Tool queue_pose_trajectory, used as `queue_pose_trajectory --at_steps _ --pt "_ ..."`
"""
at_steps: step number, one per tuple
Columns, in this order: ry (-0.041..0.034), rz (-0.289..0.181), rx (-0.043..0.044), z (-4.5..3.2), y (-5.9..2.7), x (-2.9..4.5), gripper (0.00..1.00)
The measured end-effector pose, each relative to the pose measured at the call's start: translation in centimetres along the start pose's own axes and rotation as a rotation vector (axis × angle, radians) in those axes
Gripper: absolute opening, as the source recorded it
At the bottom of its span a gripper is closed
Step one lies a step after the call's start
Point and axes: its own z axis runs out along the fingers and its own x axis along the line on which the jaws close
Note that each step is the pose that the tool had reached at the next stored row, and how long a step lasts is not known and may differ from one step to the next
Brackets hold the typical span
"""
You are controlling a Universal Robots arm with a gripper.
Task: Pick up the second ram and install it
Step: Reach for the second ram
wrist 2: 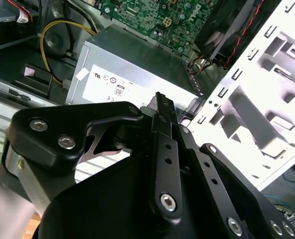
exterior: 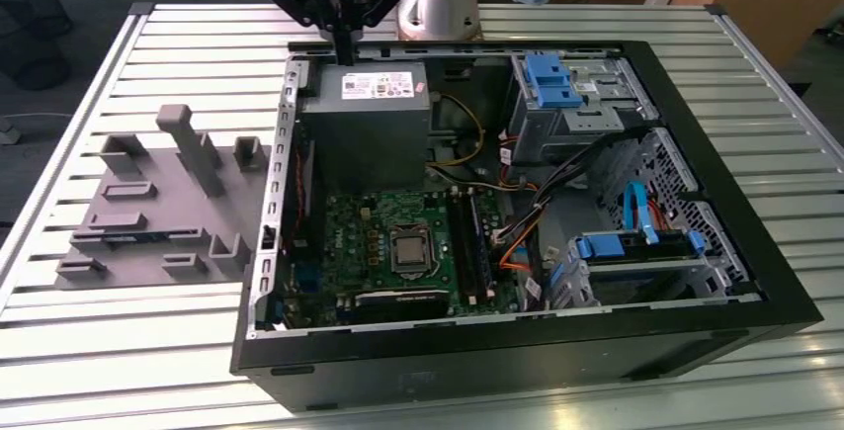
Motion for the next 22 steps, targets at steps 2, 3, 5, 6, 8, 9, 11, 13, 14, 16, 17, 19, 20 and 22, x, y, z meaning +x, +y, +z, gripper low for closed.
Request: queue_pose_trajectory --at_steps 2,3,5,6,8,9,11,13,14,16,17,19,20,22 --pt "0.0 0.0 0.0001 -0.01 -0.01 0.12 0.11" --pt "0.0 0.0 0.0 -0.01 -0.02 0.19 0.11" --pt "0.0 0.0 0.0 -0.01 -0.03 0.33 0.11" --pt "0.0001 0.0 0.0001 -0.01 -0.03 0.4 0.11" --pt "0.0 0.0 0.0 -0.01 -0.04 0.52 0.11" --pt "0.0001 0.0 0.0001 -0.02 -0.05 0.58 0.11" --pt "0.0 0.0 0.0 -0.02 -0.05 0.7 0.11" --pt "0.0 0.0 0.0001 -0.03 -0.06 0.81 0.11" --pt "0.0 0.0 0.0 -0.03 -0.07 0.87 0.11" --pt "0.0 0.0 0.0 -0.03 -0.08 0.99 0.11" --pt "0.0 0.0 0.0 -0.03 -0.08 1.06 0.11" --pt "0.0 0.0 0.0 -0.03 -0.09 1.18 0.11" --pt "0.0 0.0 0.0001 -0.04 -0.1 1.25 0.11" --pt "0.0001 0.0 0.0001 -0.04 -0.11 1.39 0.11"
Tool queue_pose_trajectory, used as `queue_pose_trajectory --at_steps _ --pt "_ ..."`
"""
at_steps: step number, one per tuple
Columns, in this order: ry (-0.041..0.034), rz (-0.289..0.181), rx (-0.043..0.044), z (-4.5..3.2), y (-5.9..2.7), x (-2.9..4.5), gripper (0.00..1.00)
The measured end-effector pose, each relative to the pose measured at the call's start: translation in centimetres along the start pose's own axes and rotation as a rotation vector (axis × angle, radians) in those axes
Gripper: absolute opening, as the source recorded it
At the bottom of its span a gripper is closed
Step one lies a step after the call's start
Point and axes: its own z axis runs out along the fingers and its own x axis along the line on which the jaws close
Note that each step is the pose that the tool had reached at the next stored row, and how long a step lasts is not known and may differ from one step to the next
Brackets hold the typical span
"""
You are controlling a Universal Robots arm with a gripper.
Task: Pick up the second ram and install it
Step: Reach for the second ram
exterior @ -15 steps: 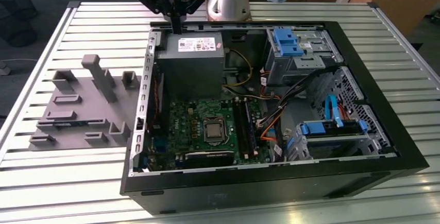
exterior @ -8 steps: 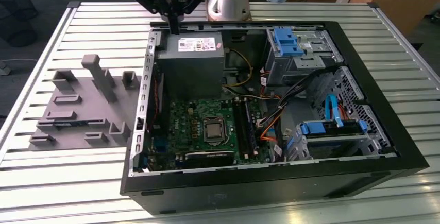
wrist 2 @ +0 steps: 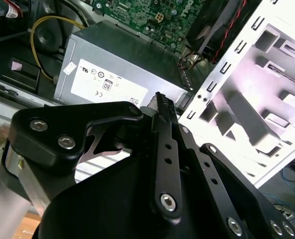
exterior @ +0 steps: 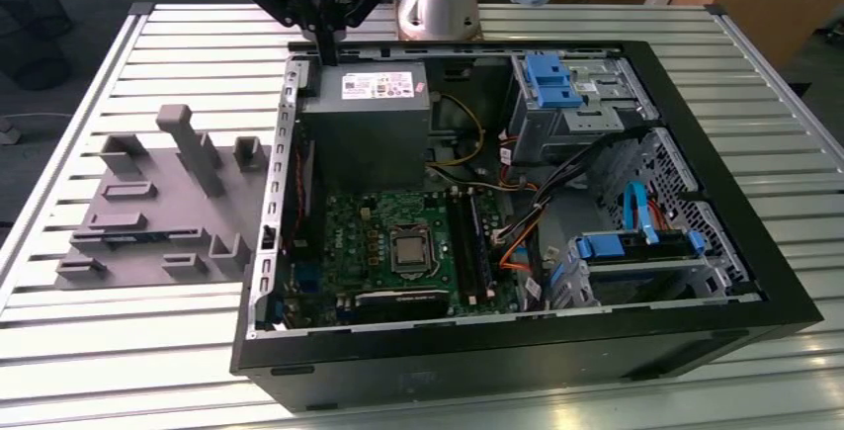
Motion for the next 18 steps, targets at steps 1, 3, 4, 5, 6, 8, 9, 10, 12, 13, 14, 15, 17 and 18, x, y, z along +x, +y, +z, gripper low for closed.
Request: queue_pose_trajectory --at_steps 1,3,4,5,6,8,9,10,12,13,14,15,17,18 --pt "0.0 0.0 0.0 0.0 -0.01 0.07 0.11" --pt "-0.0001 0.0 -0.0001 0.0 -0.01 0.19 0.11" --pt "0.0 0.0 -0.0001 0.0 -0.01 0.23 0.11" --pt "0.0 0.0 0.0 -0.01 -0.01 0.24 0.11" --pt "0.0 0.0 0.0 0.0 -0.02 0.24 0.11" --pt "0.0 0.0 0.0 -0.01 -0.02 0.25 0.11" --pt "0.0 0.0 -0.0001 -0.01 -0.02 0.26 0.11" --pt "-0.0001 0.0 0.0 0.0 -0.02 0.27 0.11" --pt "0.0 0.0 0.0 -0.01 -0.02 0.33 0.11" --pt "0.0 0.0 0.0 -0.01 -0.03 0.36 0.11" --pt "0.0001 0.0 0.0001 -0.01 -0.03 0.4 0.11" --pt "0.0 0.0 -0.0001 -0.01 -0.03 0.44 0.11" --pt "0.0 0.0 0.0 -0.01 -0.04 0.52 0.11" --pt "-0.0001 0.0 -0.0001 -0.01 -0.04 0.56 0.11"
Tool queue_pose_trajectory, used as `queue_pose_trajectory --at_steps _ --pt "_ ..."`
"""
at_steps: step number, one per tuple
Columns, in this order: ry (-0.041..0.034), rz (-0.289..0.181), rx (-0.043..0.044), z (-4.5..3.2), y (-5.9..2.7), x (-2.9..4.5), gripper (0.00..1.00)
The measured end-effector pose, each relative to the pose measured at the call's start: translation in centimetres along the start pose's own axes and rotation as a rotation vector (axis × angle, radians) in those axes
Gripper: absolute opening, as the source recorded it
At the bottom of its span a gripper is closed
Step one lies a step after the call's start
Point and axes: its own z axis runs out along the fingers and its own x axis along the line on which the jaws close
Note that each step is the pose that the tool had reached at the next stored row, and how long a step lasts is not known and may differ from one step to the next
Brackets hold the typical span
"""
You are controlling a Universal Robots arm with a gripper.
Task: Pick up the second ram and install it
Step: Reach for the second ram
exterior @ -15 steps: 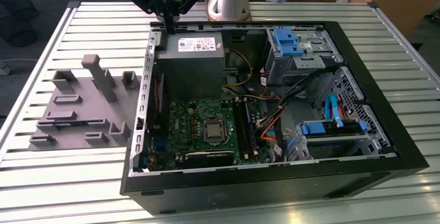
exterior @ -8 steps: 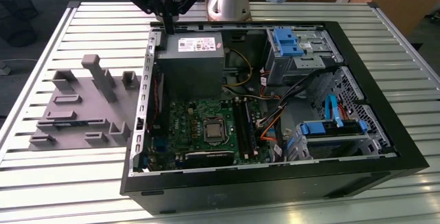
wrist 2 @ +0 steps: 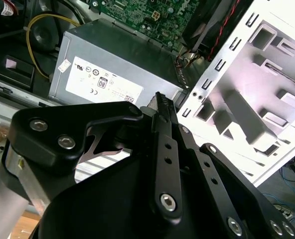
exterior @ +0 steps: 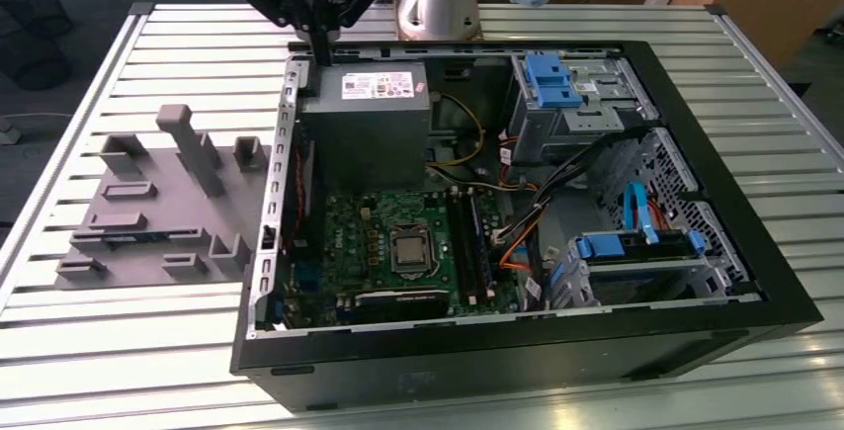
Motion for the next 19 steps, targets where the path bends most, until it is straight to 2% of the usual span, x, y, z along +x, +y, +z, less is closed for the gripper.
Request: queue_pose_trajectory --at_steps 19 --pt "0.0001 0.0 0.0001 -0.02 -0.05 0.58 0.11"
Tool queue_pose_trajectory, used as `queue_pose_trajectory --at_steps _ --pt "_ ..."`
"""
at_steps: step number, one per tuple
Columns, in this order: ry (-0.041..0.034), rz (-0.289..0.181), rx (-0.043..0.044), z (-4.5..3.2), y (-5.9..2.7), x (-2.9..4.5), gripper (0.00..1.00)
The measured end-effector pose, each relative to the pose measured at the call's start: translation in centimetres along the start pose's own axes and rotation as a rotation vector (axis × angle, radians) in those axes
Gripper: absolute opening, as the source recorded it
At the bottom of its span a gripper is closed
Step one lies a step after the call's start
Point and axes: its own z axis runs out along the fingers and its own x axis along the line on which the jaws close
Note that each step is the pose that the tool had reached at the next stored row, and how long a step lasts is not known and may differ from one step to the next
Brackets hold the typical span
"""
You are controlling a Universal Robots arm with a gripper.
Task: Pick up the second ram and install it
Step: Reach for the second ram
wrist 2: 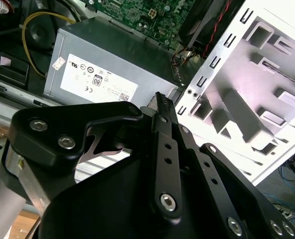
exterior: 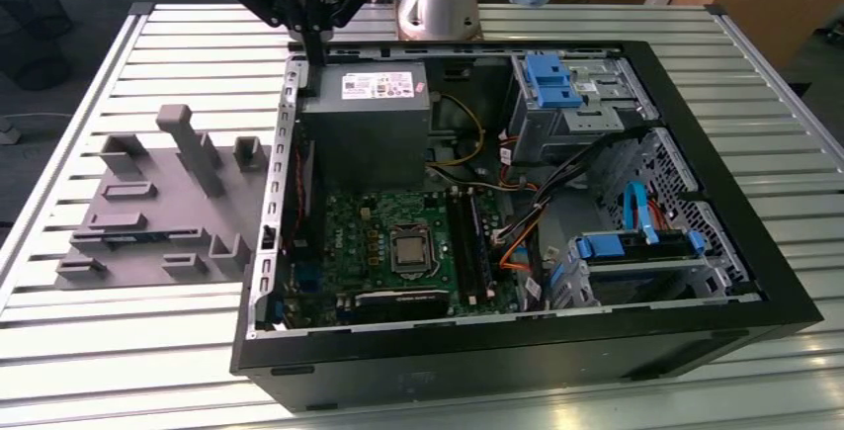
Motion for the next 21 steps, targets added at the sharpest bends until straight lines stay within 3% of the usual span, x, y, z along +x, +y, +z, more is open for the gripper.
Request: queue_pose_trajectory --at_steps 21 --pt "-0.0001 0.0 -0.0001 -0.01 -0.04 0.62 0.11"
